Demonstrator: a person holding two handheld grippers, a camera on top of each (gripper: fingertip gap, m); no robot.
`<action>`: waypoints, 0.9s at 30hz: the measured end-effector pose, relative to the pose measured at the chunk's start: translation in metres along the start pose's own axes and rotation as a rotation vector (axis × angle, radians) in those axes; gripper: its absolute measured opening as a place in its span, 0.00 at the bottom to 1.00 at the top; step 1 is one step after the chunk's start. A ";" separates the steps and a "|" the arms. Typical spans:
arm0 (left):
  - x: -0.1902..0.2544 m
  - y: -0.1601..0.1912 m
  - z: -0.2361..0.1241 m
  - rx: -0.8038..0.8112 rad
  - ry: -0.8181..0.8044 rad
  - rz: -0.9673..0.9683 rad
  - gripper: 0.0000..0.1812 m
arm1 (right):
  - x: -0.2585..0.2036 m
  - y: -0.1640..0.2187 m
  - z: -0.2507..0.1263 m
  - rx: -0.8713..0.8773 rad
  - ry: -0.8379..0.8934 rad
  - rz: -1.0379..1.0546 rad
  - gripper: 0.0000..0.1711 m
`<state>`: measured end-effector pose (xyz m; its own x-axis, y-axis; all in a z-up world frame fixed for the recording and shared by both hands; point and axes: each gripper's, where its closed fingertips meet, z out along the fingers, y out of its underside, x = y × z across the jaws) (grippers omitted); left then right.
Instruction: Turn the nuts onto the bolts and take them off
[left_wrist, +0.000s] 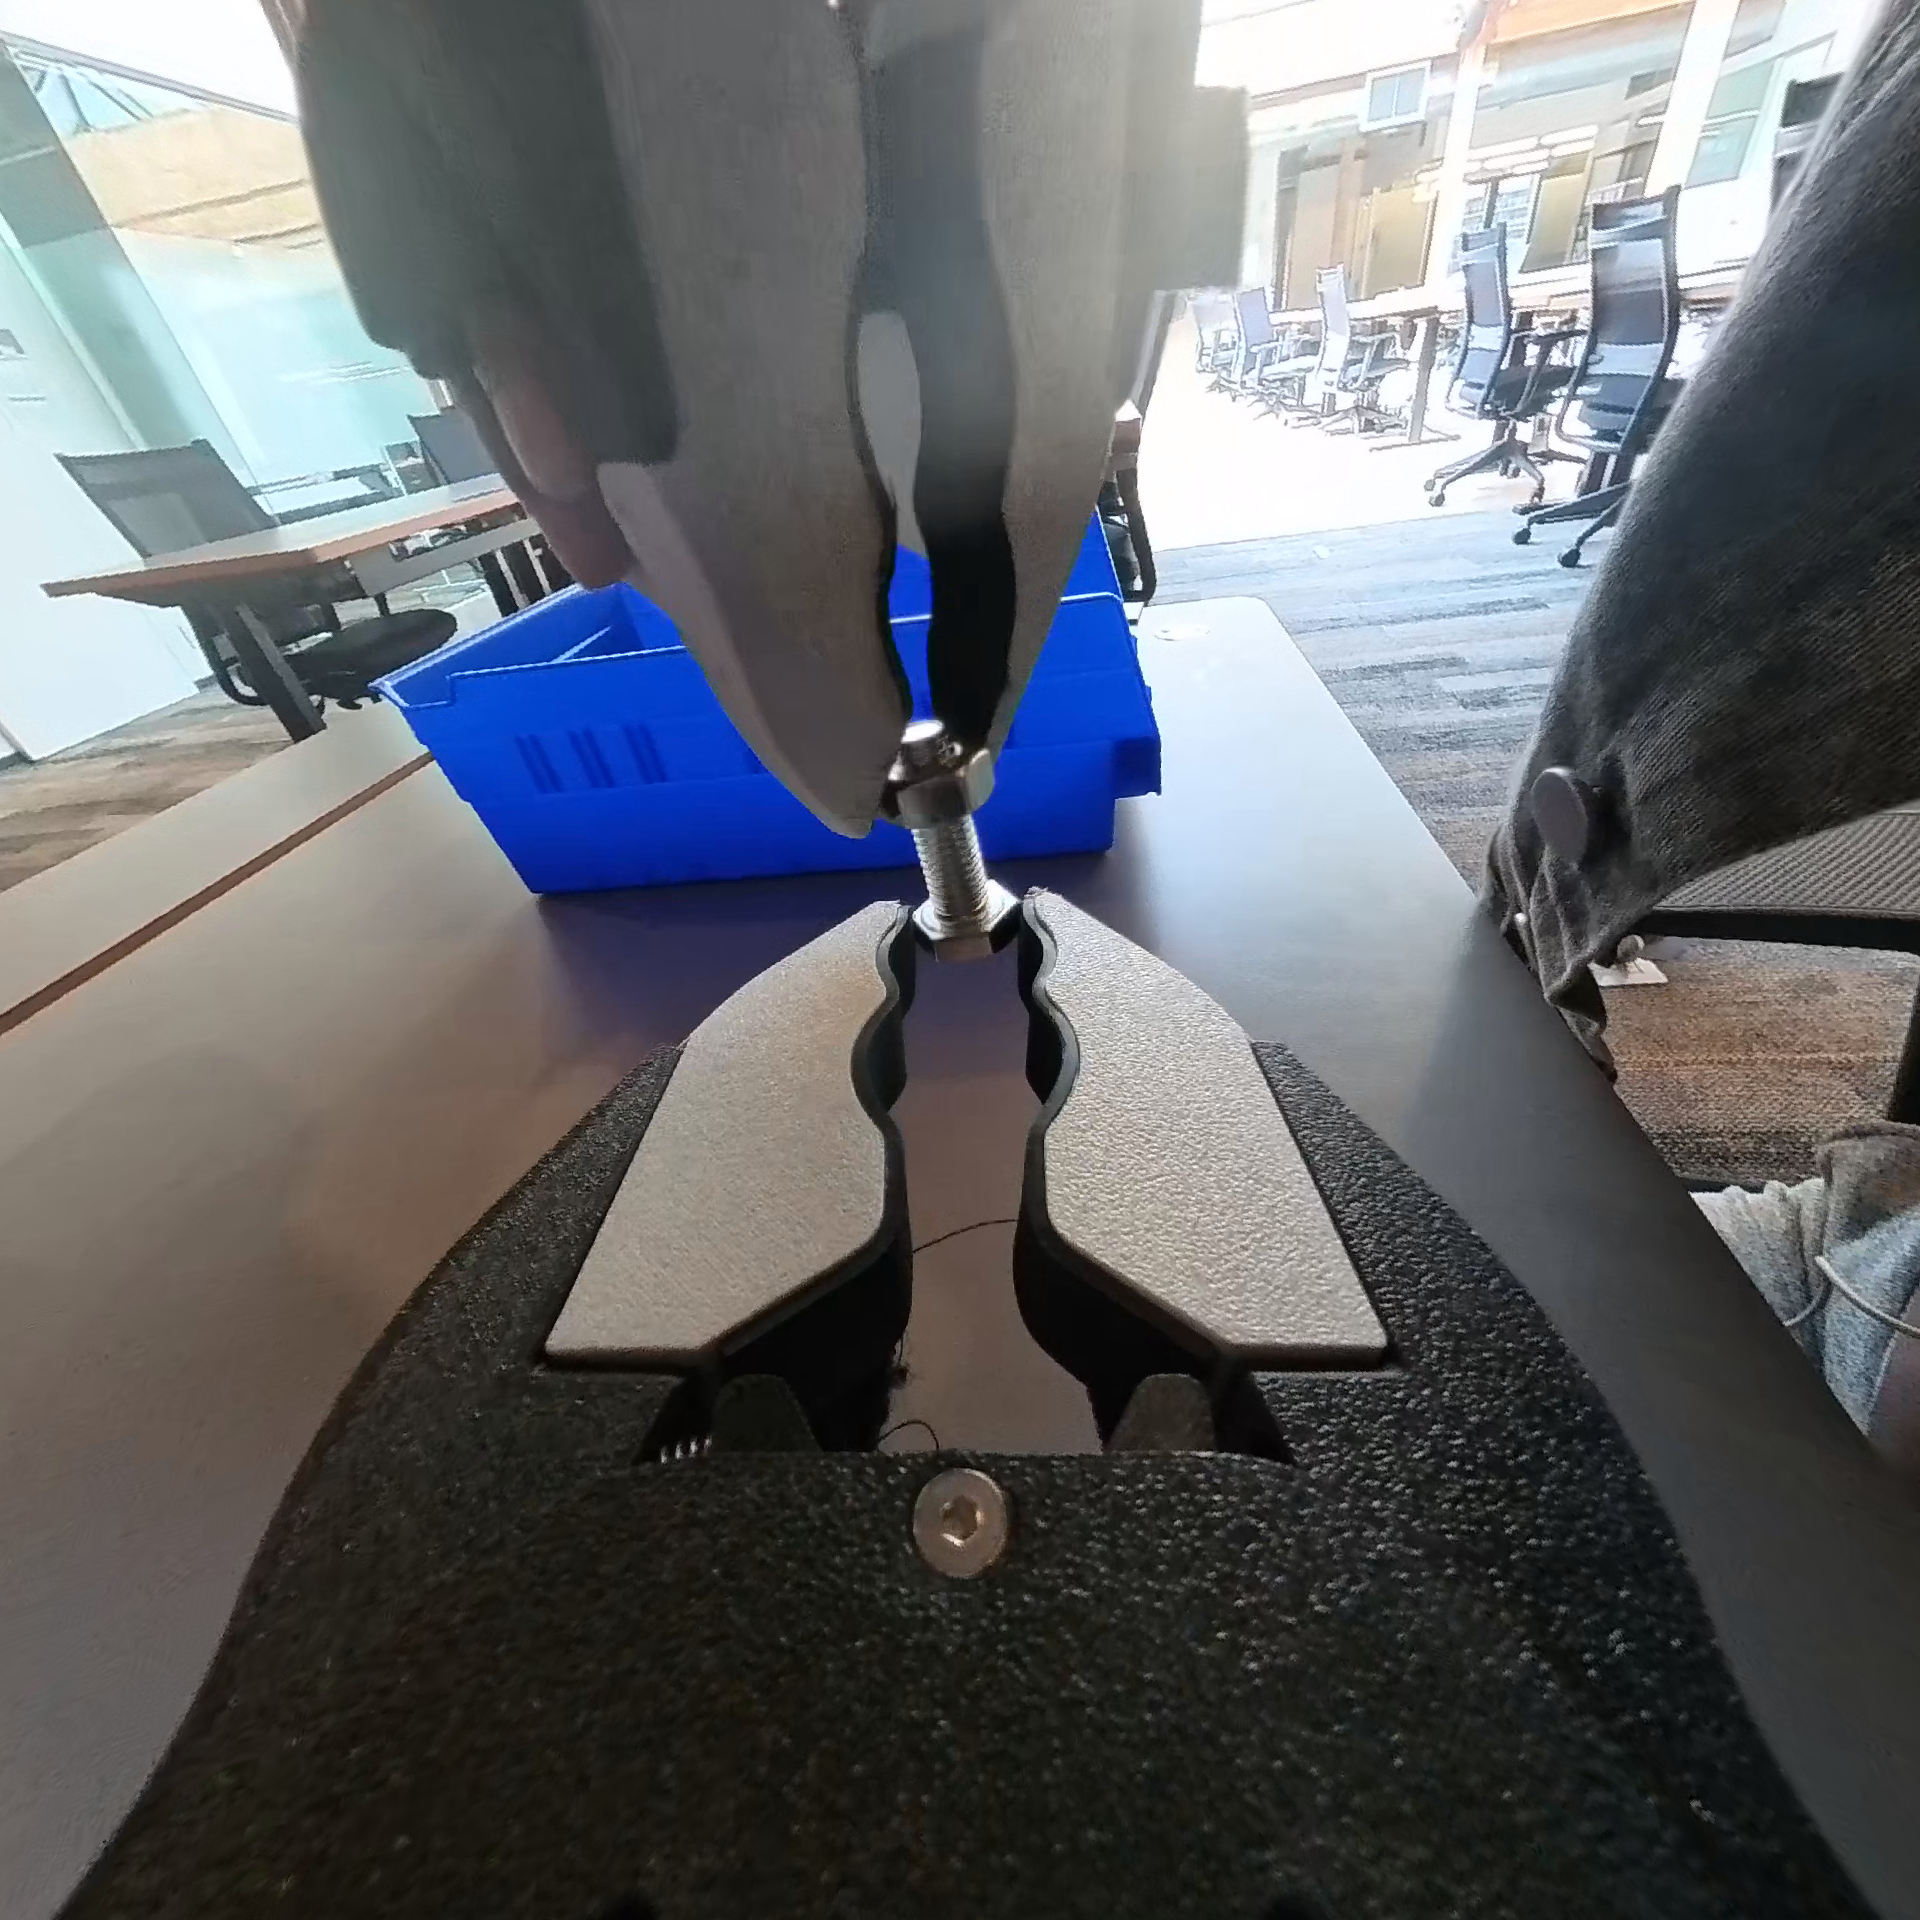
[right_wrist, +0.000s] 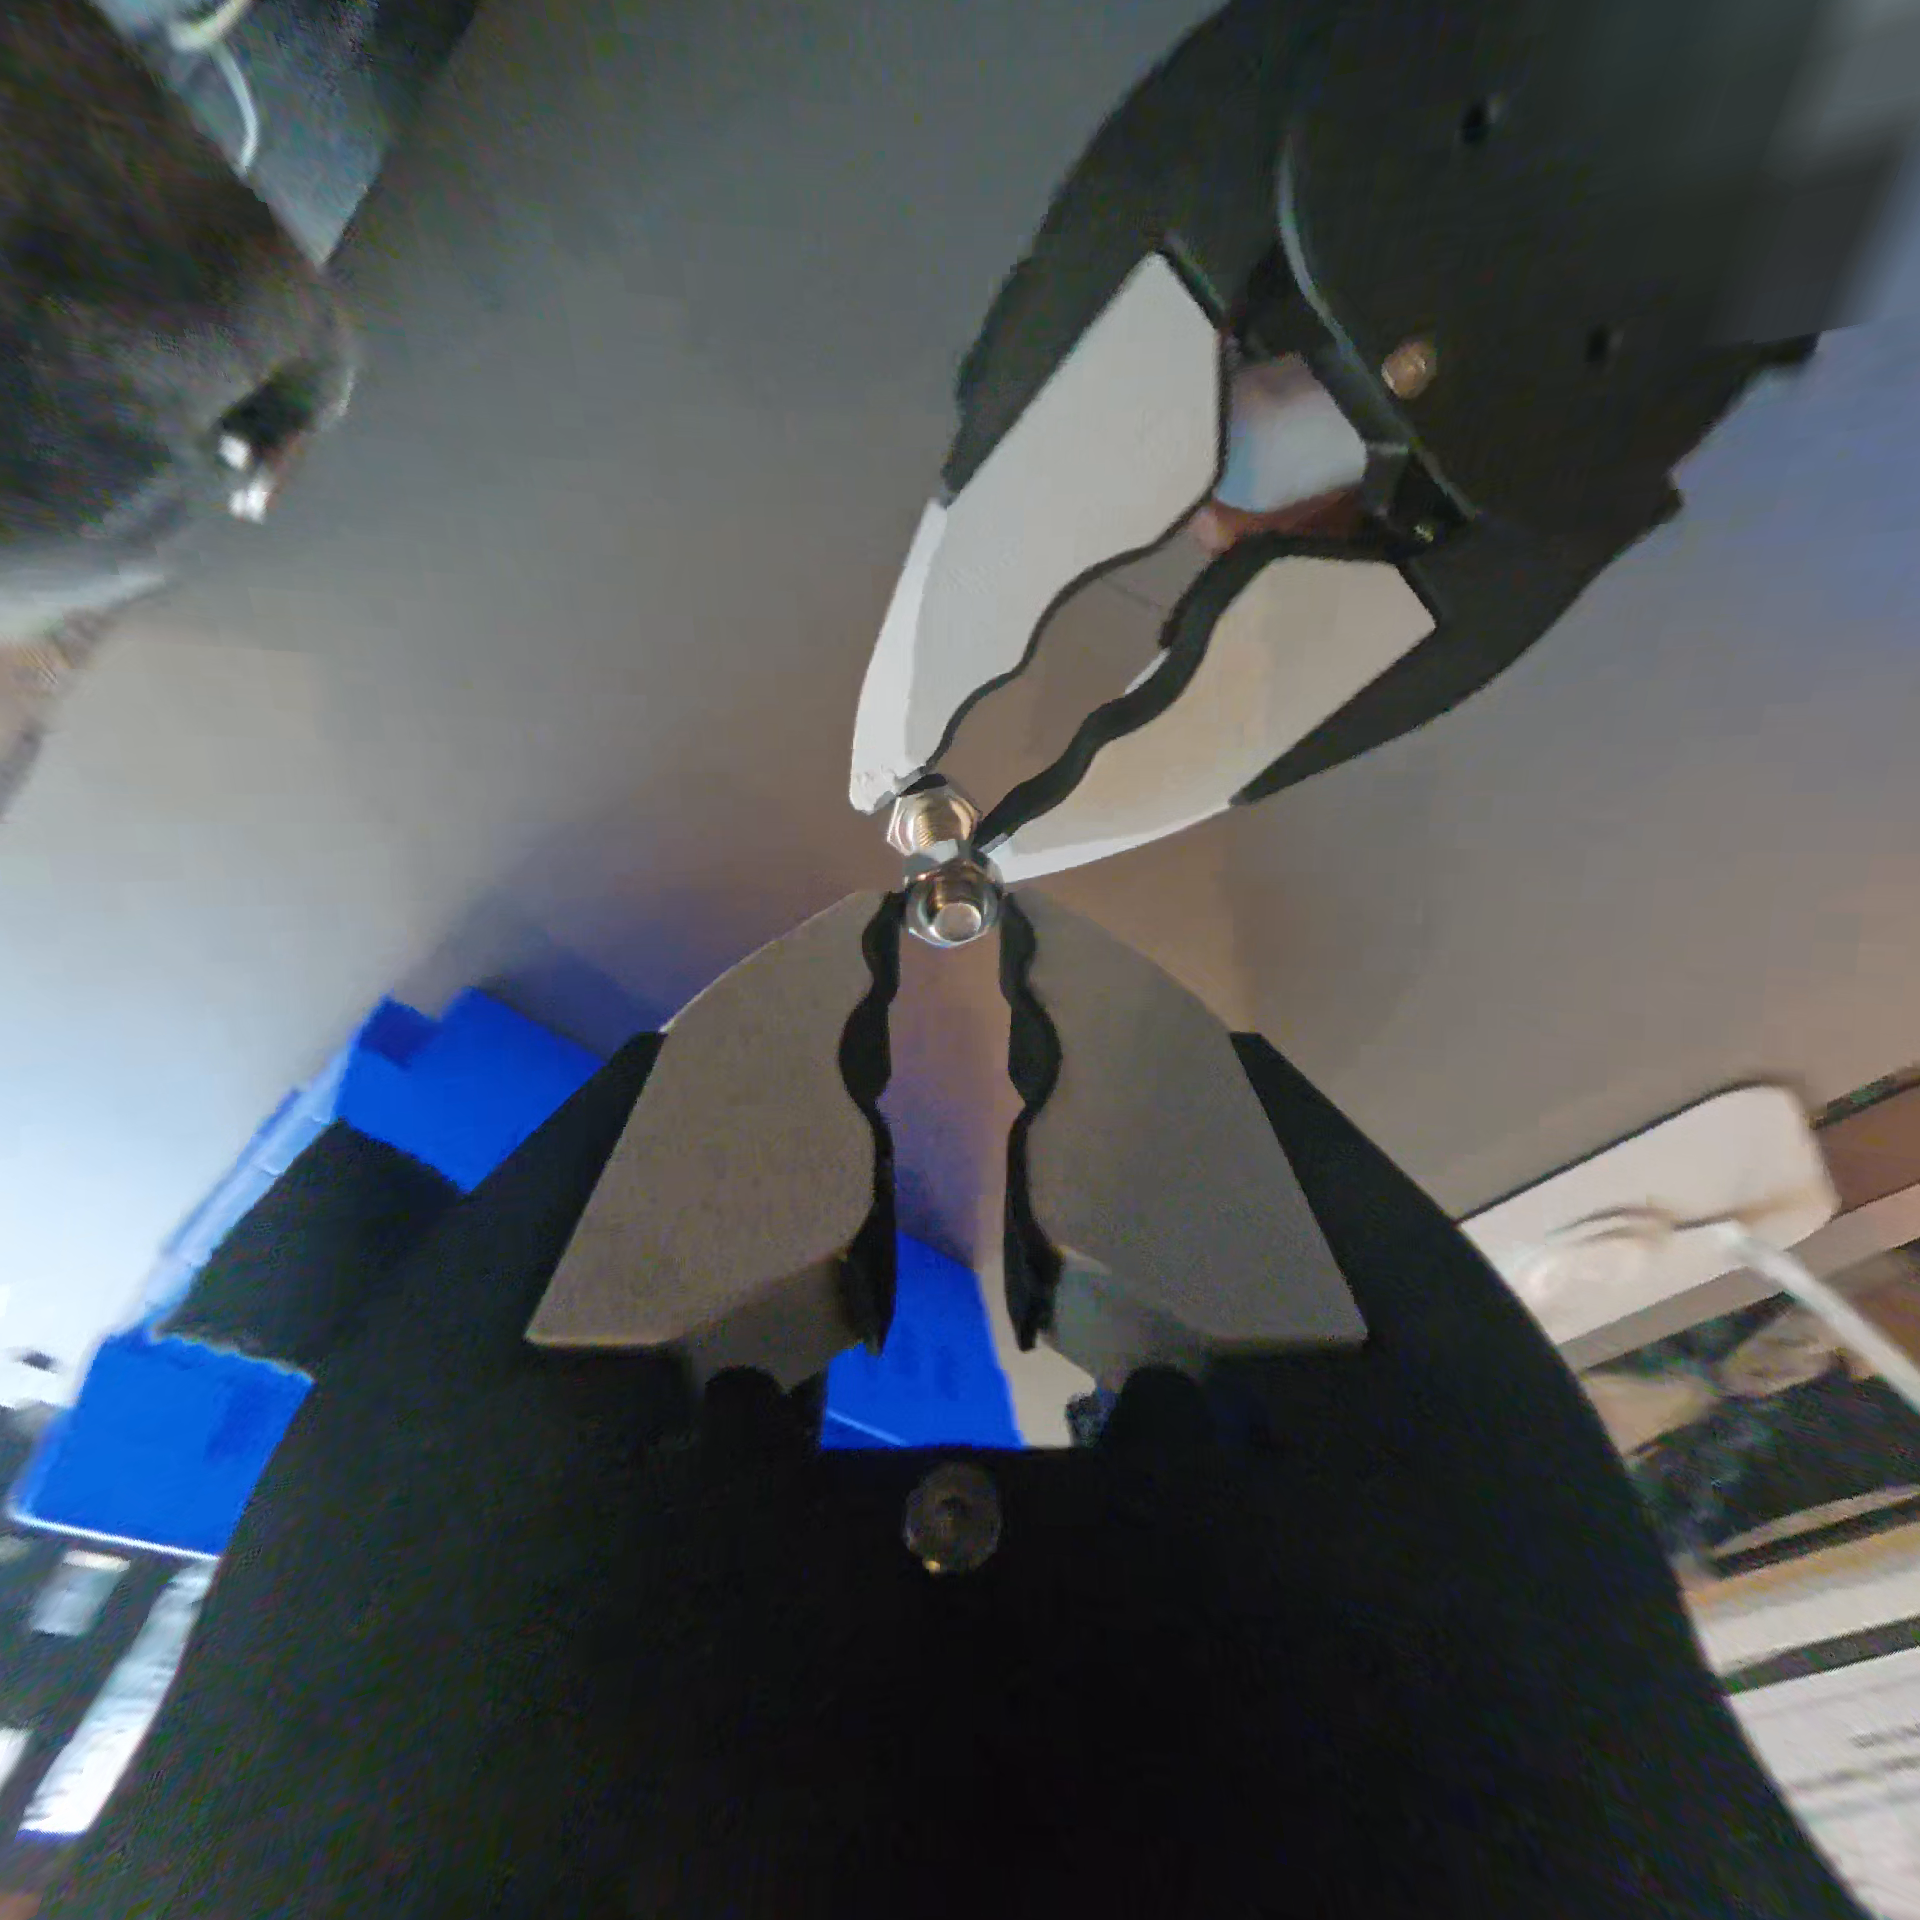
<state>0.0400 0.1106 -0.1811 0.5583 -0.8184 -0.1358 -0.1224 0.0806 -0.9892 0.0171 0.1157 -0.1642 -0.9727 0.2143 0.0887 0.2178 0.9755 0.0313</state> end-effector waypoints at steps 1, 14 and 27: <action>0.000 0.000 0.000 0.000 -0.007 0.002 0.10 | 0.000 0.001 0.000 -0.008 -0.003 0.074 0.10; 0.000 0.002 0.003 -0.011 -0.012 0.013 0.10 | -0.013 0.000 0.004 -0.082 -0.026 0.812 0.20; 0.001 0.000 -0.001 -0.004 0.004 0.000 0.10 | -0.002 0.000 0.004 -0.014 -0.029 -0.071 0.10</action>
<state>0.0399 0.1098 -0.1813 0.5550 -0.8207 -0.1356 -0.1257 0.0784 -0.9890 0.0187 0.1153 -0.1679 -0.9876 0.1461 0.0571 0.1491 0.9875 0.0505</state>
